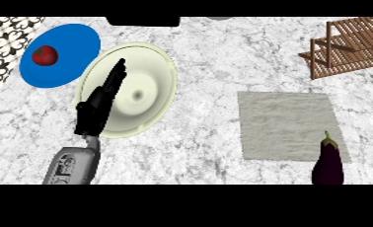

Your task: Pick the lemon from the placemat and place it in the tiered shelf

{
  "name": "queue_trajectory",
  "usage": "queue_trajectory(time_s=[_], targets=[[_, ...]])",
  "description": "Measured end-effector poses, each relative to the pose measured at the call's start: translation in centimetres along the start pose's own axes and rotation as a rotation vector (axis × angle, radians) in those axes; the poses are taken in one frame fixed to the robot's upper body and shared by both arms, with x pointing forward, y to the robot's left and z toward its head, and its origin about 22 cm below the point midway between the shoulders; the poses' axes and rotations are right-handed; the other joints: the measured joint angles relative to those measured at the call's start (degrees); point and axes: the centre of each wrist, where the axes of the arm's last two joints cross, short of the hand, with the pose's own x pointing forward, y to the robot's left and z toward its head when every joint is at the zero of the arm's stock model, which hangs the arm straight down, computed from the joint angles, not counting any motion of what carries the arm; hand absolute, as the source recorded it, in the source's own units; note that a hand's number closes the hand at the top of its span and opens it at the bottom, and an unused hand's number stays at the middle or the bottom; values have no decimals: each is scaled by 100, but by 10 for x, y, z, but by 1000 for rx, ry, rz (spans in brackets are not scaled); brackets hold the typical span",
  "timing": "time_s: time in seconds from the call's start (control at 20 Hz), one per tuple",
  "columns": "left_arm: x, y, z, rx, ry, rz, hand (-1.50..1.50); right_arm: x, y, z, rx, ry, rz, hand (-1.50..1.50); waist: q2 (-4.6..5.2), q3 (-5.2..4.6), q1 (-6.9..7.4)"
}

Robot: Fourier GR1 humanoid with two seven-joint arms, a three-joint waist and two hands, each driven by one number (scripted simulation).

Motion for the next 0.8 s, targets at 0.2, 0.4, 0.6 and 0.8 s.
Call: queue_trajectory(time_s=[0.2,0.4,0.6,0.8], targets=[[-1,-2,2,7,4,3,0,8,-48,0,-28,99,28,-150,4,6,-38],[-1,-1,4,7,7,3,0,8,-89,6,-9,172,98,-150,8,20,-69],[-3,4,6,26,3,-3,0,1,-122,16,26,201,160,-150,7,37,-141],[-3,3,7,28,0,-1,0,-2,-146,24,65,215,194,-150,-3,50,-181]])
